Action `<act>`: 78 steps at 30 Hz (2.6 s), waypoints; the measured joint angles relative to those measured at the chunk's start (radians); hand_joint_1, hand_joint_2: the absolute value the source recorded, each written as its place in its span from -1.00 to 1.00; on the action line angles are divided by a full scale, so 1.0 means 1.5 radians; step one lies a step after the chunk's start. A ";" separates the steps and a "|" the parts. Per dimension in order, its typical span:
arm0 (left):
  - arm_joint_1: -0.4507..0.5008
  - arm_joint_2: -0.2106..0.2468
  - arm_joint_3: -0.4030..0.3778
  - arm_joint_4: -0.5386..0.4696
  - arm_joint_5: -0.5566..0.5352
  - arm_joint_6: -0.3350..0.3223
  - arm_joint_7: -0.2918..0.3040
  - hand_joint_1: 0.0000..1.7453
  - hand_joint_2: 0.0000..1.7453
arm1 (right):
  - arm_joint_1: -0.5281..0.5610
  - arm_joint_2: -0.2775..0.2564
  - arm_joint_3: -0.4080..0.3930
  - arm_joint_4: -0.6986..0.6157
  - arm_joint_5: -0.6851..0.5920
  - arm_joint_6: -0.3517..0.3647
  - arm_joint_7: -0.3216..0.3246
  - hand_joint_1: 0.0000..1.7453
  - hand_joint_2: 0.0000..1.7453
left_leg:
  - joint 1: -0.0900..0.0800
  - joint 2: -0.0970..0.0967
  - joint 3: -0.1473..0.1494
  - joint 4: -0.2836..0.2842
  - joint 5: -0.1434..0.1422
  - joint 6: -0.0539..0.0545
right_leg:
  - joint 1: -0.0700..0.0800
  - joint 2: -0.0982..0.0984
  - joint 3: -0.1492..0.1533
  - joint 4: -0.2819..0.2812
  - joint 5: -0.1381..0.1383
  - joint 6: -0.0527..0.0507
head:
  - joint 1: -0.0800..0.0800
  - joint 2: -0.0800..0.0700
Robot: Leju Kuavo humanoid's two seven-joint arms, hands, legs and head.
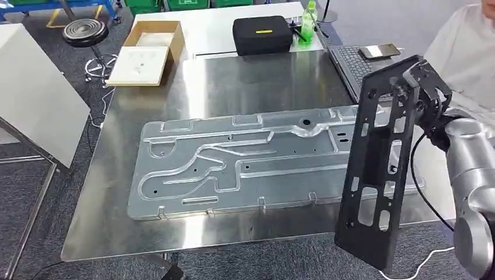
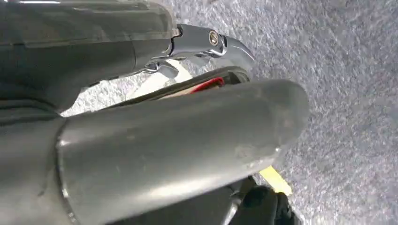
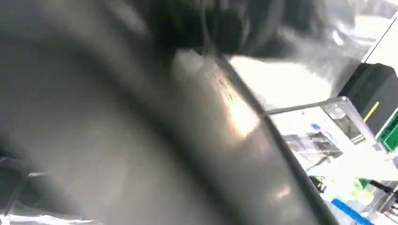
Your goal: Take the parts from the cabinet and place them on the table.
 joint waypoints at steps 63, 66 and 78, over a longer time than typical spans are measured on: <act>0.011 -0.010 -0.001 0.000 0.009 0.013 0.002 -1.00 -1.00 | -0.266 0.095 0.255 0.144 0.299 -0.253 0.280 -1.00 1.00 | -0.002 0.002 0.019 -0.061 0.054 -0.001 | -0.007 0.001 0.009 0.006 -0.014 0.002 | 0.000 0.000; 0.010 -0.009 -0.001 0.000 0.009 0.013 0.002 -1.00 -1.00 | -0.267 0.094 0.255 0.141 0.299 -0.255 0.280 -1.00 -1.00 | -0.010 0.001 0.082 -0.187 0.092 0.007 | -0.005 0.003 0.009 0.007 -0.016 0.006 | -0.001 0.000; 0.013 -0.011 0.000 0.000 0.008 0.016 0.002 -1.00 -1.00 | -0.218 0.084 0.217 0.131 0.292 -0.317 0.194 -1.00 -1.00 | -0.007 0.002 0.092 -0.210 0.101 0.025 | -0.014 -0.001 -0.055 0.131 -0.054 0.030 | 0.000 0.000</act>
